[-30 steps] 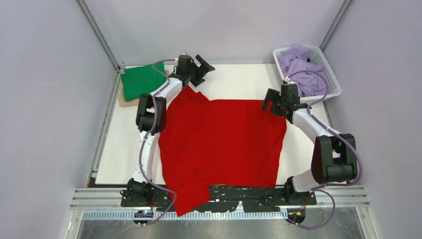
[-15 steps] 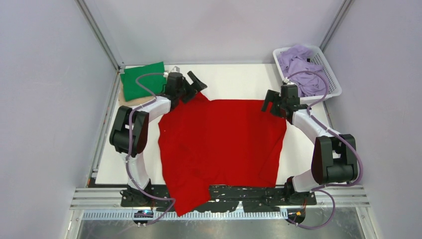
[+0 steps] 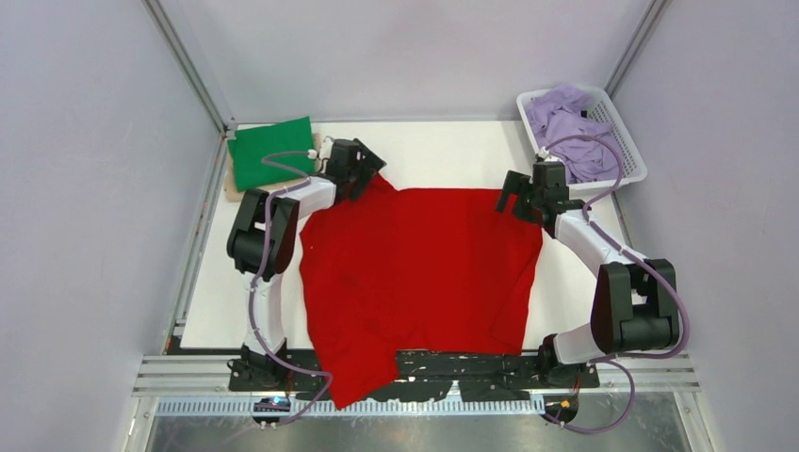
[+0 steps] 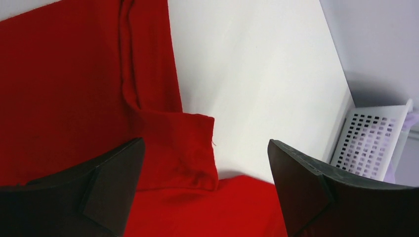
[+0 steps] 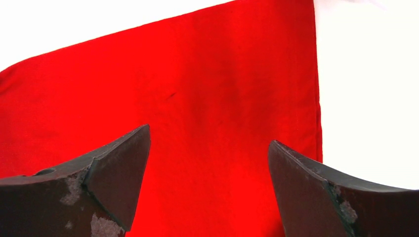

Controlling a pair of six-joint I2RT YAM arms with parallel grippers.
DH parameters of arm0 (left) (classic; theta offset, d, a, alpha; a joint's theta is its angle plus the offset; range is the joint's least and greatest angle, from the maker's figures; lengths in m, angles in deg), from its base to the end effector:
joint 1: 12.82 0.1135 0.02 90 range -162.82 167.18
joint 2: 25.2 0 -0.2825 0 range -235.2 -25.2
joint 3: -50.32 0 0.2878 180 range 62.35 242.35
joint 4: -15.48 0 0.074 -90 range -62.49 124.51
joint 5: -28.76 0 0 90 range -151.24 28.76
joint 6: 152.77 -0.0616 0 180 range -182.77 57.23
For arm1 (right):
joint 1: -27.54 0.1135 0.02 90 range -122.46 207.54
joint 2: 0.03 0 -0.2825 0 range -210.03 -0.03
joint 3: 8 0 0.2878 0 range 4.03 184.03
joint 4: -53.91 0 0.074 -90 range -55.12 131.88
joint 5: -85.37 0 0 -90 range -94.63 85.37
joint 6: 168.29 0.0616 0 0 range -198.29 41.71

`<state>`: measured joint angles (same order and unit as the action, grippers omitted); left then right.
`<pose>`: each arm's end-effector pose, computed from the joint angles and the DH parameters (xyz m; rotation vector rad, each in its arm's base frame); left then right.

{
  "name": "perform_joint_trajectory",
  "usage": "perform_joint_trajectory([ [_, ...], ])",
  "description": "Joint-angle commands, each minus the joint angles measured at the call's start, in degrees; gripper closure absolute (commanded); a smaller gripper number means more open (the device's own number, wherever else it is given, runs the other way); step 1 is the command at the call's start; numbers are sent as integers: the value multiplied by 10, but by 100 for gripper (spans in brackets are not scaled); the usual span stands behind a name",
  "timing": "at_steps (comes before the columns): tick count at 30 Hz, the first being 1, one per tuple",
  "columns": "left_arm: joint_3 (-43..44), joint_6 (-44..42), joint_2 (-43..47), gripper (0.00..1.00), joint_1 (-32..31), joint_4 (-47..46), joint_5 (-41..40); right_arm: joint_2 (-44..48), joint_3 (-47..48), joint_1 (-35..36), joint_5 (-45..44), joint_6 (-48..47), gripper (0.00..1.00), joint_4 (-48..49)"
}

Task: Fold and stack the t-shirts
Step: Flatten out the tshirt

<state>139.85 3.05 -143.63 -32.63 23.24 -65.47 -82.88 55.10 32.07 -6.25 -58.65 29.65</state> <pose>0.4862 -0.1703 0.1420 -0.9428 2.1109 -0.7265 0.3523 0.0262 0.2024 0.3223 2.3230 0.1759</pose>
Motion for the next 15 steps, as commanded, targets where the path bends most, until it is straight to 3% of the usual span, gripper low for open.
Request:
perform_joint_trajectory([
  [1, 48, 39, -15, 0, -15, 35, -80, 20, 2, 2, -9, -6, 5, 17],
  [5, 118, 50, -60, 0, -16, 77, -97, 25, 1, 2, -11, -9, 5, 15],
  [15, 356, 59, -189, 0, -21, 119, -17, 34, -2, -9, -1, -11, 5, 15],
])
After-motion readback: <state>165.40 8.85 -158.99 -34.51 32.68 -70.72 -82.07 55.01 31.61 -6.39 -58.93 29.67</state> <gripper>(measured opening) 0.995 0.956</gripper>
